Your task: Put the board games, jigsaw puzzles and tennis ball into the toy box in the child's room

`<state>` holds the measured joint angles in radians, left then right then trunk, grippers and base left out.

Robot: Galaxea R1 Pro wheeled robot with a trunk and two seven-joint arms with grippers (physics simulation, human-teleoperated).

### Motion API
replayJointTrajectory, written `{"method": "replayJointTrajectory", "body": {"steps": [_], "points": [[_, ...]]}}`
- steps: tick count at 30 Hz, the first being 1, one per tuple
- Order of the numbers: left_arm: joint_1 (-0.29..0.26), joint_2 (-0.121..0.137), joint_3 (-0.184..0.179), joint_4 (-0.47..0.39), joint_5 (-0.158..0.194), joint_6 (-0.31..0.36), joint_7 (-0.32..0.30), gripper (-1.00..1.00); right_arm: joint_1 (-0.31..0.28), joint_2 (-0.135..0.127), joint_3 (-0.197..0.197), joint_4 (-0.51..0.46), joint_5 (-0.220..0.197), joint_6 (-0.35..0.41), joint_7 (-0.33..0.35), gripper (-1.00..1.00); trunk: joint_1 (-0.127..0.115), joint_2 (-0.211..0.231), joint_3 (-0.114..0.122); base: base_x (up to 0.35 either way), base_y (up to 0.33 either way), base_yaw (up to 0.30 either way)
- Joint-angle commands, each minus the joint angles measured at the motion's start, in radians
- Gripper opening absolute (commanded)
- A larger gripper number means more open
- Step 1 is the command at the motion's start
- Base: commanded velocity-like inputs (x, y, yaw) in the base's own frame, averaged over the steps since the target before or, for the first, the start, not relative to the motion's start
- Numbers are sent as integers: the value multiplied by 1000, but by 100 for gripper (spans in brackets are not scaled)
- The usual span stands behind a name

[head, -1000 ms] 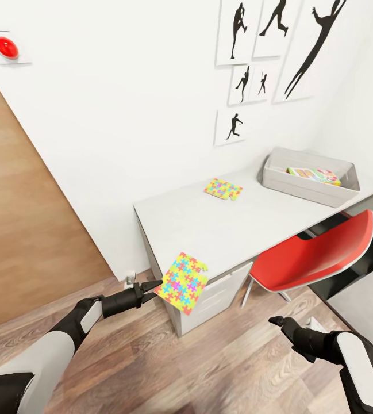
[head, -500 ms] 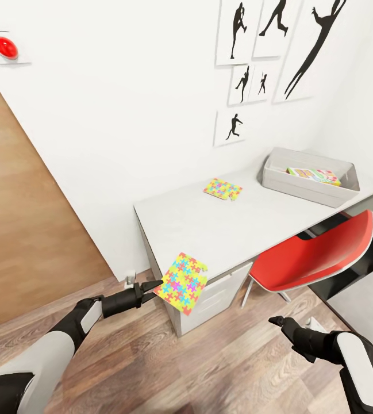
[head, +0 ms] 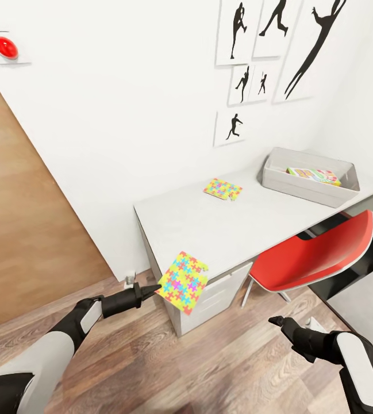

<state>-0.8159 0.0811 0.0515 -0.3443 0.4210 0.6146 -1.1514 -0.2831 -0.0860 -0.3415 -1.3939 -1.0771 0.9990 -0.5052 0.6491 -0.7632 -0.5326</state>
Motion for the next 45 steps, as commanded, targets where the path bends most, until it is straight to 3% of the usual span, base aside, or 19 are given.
{"method": "replayJointTrajectory", "body": {"steps": [1,12,17,23,36,45], "points": [[0,0,1,1,-4,2,-2,-100,-1,0,-1,-1,-10,3,-10,100,0,-1,-1,0,0,0],[0,-1,1,1,-4,1,-5,-100,-1,0,-1,-1,-10,3,-10,100,0,-1,-1,0,0,0],[0,-2,2,1,-5,2,-12,-100,-1,0,-1,-2,-10,3,-10,100,-19,34,15,0,0,0],[0,-2,1,-1,-6,2,-72,-100,-1,0,-1,-2,-10,3,-10,100,-42,76,33,0,0,0],[0,4,1,-3,-6,6,-135,-100,-1,0,-1,-2,-11,3,-10,100,-92,167,74,0,0,0],[0,3,-1,-3,-7,7,-145,-100,-1,0,-1,-2,-12,4,-10,100,-126,230,102,0,0,0]]}}
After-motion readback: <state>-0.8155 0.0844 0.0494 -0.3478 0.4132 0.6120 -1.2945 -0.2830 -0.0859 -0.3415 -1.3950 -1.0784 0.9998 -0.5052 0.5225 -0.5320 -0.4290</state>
